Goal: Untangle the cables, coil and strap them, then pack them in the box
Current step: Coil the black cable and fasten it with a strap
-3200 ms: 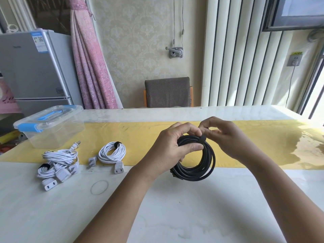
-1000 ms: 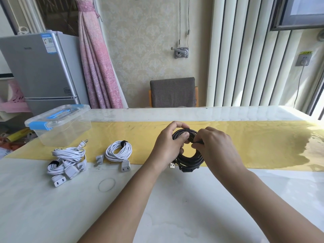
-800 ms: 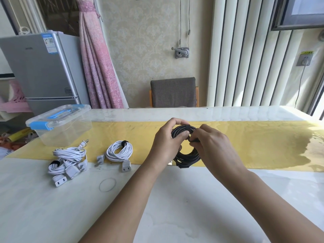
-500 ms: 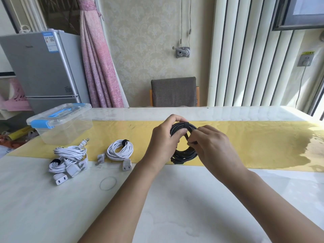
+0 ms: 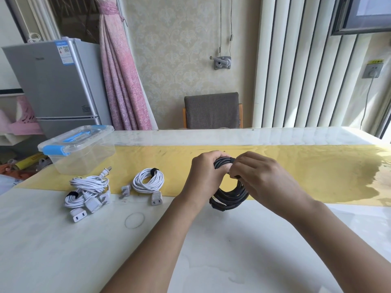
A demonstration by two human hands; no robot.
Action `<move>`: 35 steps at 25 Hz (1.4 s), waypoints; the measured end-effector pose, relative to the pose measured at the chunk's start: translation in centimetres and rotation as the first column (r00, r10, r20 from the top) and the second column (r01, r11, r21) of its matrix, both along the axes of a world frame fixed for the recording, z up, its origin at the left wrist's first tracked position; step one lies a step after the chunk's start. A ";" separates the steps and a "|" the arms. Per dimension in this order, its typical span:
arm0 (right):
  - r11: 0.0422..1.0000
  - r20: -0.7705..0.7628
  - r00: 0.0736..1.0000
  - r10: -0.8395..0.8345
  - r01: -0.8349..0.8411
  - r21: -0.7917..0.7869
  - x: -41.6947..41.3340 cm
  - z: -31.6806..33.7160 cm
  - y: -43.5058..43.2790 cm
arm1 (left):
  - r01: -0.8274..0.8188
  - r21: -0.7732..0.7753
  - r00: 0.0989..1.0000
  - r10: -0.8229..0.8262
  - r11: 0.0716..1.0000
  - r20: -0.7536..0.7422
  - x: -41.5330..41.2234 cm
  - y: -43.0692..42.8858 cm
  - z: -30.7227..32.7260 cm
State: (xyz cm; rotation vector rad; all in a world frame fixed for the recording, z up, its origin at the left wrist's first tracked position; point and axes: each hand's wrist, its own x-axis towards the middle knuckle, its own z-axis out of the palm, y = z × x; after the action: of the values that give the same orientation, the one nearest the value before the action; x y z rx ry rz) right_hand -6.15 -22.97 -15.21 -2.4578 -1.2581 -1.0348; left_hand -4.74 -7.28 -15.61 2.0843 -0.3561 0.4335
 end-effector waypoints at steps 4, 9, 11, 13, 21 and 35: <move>0.940 -0.115 0.993 -0.030 0.067 0.334 0.6 -0.5 -0.3 | 0.107 0.042 0.993 -0.105 0.993 -0.056 -0.4 0.1 0.6; 0.770 -0.412 0.911 -0.023 0.279 0.574 0.7 -0.6 0.3 | 0.213 0.103 0.975 -0.204 0.972 -0.088 -0.8 0.4 0.8; 0.685 -0.507 0.861 0.040 0.346 0.642 0.6 -0.2 0.2 | 0.219 0.114 0.974 -0.210 0.969 -0.081 -0.7 0.4 0.8; 0.644 -0.540 0.839 0.065 0.379 0.665 0.5 0.1 0.1 | 0.219 0.116 0.974 -0.210 0.969 -0.078 -0.6 0.4 0.6; 0.564 -0.545 0.834 0.083 0.412 0.716 0.7 0.0 0.1 | 0.144 0.076 0.988 -0.138 0.987 -0.073 -0.1 0.0 -0.1; 0.889 -0.284 0.906 -0.315 0.386 0.246 0.9 -1.8 1.9 | 0.134 0.027 0.986 -0.131 0.991 -0.103 -0.3 -0.6 -0.1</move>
State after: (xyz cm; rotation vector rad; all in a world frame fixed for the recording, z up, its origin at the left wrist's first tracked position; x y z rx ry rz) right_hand -5.24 -21.03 -16.98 -2.5226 -0.5436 -0.8903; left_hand -5.08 -7.88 -15.70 2.0916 -0.4417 0.2433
